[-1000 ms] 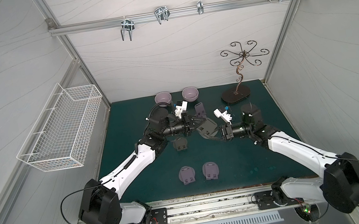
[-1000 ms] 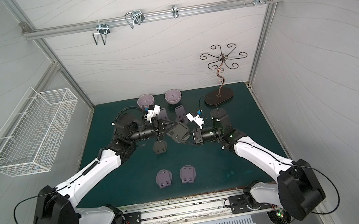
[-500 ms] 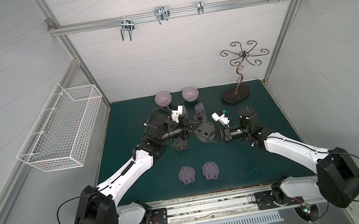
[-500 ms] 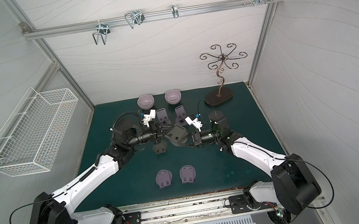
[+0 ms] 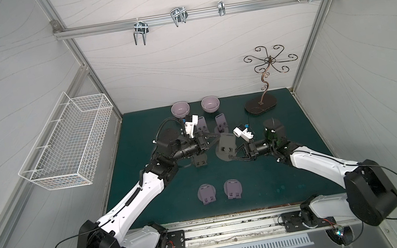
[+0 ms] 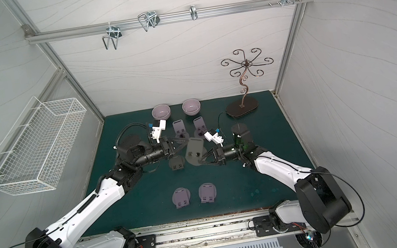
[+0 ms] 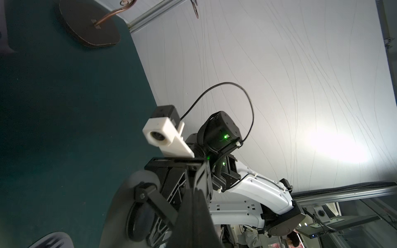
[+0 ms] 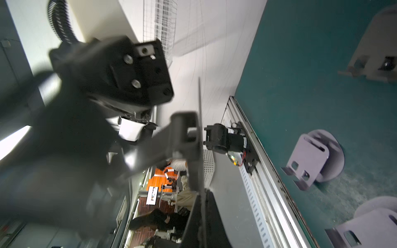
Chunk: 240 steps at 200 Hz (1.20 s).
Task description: Open the phone stand
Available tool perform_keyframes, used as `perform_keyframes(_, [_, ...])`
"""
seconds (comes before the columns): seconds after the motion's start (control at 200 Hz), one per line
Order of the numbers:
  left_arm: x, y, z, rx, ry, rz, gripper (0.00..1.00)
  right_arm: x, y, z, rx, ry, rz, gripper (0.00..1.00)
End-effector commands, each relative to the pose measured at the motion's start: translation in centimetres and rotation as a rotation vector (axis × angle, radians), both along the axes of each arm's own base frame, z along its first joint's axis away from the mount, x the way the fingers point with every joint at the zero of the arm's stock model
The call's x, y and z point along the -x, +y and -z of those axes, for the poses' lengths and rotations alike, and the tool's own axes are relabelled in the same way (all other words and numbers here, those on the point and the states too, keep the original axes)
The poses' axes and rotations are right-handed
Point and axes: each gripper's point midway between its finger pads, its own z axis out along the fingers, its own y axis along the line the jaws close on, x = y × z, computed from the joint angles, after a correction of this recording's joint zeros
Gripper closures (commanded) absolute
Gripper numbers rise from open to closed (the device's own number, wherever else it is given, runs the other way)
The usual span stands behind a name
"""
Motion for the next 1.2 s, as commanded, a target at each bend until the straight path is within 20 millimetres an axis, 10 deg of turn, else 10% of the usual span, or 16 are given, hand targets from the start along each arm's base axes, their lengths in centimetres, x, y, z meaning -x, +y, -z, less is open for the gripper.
perform_keyframes(0.0, [7.2,5.6,-20.3,0.283,-0.733,-0.129,1.0,2.5,-1.6,6.0,0.159,0.392,-0.009,1.0])
perform_keyframes(0.185, [8.3,4.9,-20.2,0.168,-0.762,-0.106,1.0,1.9,-1.4,4.6,0.125,0.354,-0.026,1.0])
perform_keyframes(0.335, [6.7,2.7,-15.8,0.026,-0.54,0.0,1.0,1.6,-1.7,0.7,0.087,0.172,-0.021,1.0])
perform_keyframes(0.435, [6.0,1.4,-12.0,-0.052,-0.38,0.085,0.58,2.0,-1.7,-2.4,0.018,0.075,-0.049,1.0])
perform_keyframes(0.535, [5.4,0.6,-9.2,-0.097,-0.267,0.126,0.41,2.7,-1.9,-4.8,-0.022,-0.005,-0.073,1.0])
perform_keyframes(1.196, [6.2,-3.6,-1.4,-0.167,0.046,0.336,0.32,5.9,-1.4,-7.5,-0.074,-0.135,-0.162,1.0])
